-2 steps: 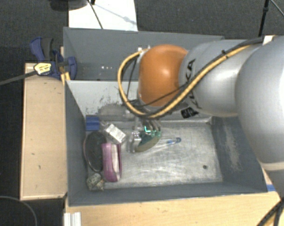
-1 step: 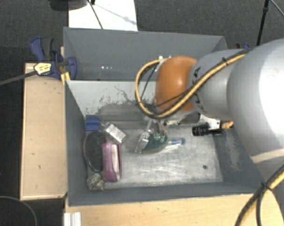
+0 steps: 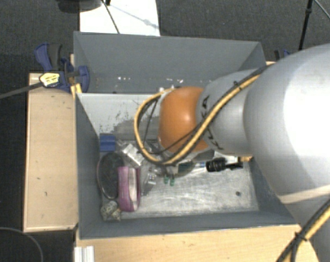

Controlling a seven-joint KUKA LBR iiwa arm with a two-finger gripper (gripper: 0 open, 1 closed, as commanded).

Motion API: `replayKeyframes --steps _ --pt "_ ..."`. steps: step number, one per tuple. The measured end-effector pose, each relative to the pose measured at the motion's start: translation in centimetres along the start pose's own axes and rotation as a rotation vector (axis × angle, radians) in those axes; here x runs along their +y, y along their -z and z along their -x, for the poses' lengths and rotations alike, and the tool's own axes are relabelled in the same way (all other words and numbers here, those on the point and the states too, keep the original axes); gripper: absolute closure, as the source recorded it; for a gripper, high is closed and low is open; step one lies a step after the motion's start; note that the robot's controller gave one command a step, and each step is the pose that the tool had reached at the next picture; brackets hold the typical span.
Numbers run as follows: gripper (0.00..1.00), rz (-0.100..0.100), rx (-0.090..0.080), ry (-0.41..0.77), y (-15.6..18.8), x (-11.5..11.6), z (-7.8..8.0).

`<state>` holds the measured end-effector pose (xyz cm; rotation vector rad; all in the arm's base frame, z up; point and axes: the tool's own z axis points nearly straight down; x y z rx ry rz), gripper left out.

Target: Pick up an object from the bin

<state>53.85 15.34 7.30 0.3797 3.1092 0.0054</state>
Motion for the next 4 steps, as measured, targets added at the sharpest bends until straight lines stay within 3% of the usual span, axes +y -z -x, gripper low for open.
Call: replayKeyframes --steps 1,2,3,4 --pt "0.00 -0.002 0.002 -0.198 7.0 -0.6 4.8" --pt "0.00 0.000 0.001 0.056 0.0 -9.8 0.3" --pt "1.00 0.002 -0.008 0.051 0.3 -9.7 0.6" --pt "1.00 -0.004 0.000 0.290 16.2 -16.4 1.7"
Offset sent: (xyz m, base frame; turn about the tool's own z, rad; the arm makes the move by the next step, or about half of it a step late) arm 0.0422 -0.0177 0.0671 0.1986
